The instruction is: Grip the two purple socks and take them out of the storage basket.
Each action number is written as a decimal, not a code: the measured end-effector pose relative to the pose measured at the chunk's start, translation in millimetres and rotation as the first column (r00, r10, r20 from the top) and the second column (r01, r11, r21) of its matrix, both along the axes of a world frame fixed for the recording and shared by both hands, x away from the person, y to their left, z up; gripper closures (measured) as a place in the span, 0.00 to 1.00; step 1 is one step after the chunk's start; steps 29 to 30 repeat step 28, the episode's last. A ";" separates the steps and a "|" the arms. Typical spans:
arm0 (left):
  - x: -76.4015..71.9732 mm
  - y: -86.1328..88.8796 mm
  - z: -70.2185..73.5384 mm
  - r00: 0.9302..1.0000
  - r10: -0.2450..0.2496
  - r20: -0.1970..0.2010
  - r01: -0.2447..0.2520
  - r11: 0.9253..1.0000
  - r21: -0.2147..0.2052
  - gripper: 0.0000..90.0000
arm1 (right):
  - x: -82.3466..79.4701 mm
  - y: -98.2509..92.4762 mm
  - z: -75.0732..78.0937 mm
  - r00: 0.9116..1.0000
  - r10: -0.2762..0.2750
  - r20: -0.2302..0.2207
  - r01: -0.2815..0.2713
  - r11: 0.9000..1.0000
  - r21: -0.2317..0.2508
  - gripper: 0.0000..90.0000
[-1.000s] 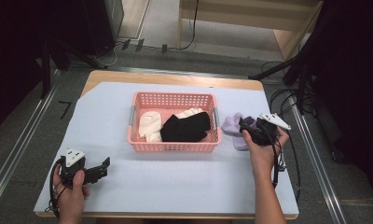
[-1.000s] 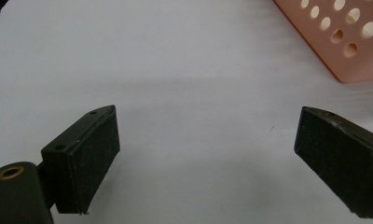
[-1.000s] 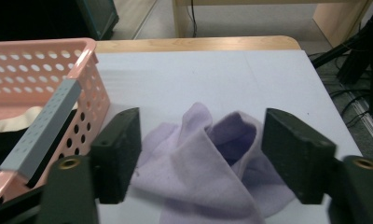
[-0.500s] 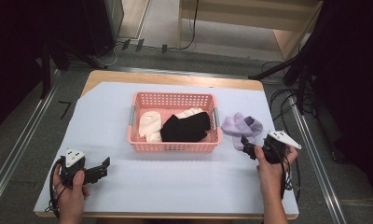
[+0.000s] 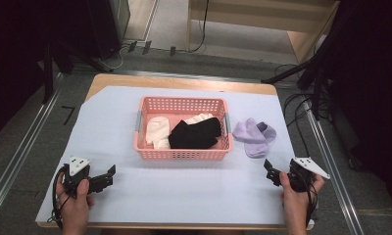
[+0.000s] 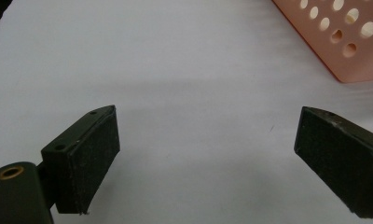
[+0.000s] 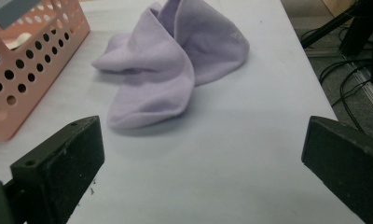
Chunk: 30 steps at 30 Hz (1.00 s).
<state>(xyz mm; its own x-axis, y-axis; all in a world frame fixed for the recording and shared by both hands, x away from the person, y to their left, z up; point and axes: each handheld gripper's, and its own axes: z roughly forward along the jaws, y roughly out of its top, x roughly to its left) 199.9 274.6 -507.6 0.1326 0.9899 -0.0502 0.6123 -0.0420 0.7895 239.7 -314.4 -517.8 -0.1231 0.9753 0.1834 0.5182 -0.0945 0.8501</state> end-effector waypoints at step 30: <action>-0.7 -2.6 -0.2 1.000 -0.008 0.009 0.008 1.000 0.027 0.08 | -41.5 -28.8 -13.1 0.999 -0.009 0.035 0.008 1.000 0.010 0.00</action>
